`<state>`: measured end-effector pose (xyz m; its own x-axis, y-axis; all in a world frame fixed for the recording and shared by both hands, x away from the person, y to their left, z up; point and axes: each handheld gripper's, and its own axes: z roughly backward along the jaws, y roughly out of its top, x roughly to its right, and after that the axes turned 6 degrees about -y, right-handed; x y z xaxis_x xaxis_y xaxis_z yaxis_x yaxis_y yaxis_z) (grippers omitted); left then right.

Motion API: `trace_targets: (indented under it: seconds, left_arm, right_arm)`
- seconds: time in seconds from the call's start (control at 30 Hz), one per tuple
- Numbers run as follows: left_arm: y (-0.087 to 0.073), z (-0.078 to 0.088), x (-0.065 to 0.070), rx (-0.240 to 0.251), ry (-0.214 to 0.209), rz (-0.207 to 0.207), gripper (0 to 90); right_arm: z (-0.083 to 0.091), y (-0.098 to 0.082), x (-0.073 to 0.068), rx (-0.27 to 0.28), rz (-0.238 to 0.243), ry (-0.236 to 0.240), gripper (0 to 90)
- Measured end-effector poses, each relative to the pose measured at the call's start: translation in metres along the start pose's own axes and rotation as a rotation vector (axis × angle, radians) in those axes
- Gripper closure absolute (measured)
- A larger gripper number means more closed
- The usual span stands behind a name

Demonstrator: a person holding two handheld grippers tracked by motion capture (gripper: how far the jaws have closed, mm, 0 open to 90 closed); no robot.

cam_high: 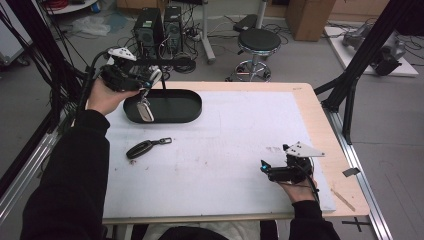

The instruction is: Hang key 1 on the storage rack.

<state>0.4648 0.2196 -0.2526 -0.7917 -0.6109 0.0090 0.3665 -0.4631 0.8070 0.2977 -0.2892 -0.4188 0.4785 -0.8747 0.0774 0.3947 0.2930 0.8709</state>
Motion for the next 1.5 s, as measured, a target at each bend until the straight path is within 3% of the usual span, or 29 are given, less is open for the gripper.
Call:
trace_targets:
  seconds: [0.1,0.4,0.57,0.7,0.83,1.1,1.4,1.5]
  left_arm:
    - [0.007,0.003,-0.003,0.01,0.012,-0.011,75.5]
    - [0.018,0.005,-0.016,0.078,0.02,0.02,75.6]
    - [0.024,0.003,-0.023,0.081,0.038,0.014,75.6]
    - [0.03,0.002,-0.026,0.078,0.029,0.04,75.5]
    - [0.032,0.0,-0.03,0.072,0.044,0.041,75.5]
    - [0.03,-0.002,-0.04,0.107,0.077,0.051,75.5]
    - [0.032,-0.003,-0.047,0.218,0.177,0.014,75.5]
    - [0.031,-0.004,-0.052,0.271,0.187,0.03,75.5]
  right_arm:
    - [0.0,0.0,0.001,0.003,-0.01,0.002,0.7]
    - [-0.003,-0.001,0.002,-0.006,-0.003,0.009,0.7]
    - [-0.003,-0.003,0.004,-0.008,-0.009,0.007,0.7]
    - [-0.003,-0.003,0.003,-0.011,-0.003,0.006,0.7]
    - [-0.003,-0.004,0.004,-0.014,-0.004,0.002,0.7]
    - [-0.002,-0.005,0.006,-0.012,-0.021,0.005,0.7]
    - [-0.003,-0.006,0.006,-0.016,-0.026,0.006,0.7]
    - [-0.002,-0.007,0.005,-0.025,-0.016,0.0,0.7]
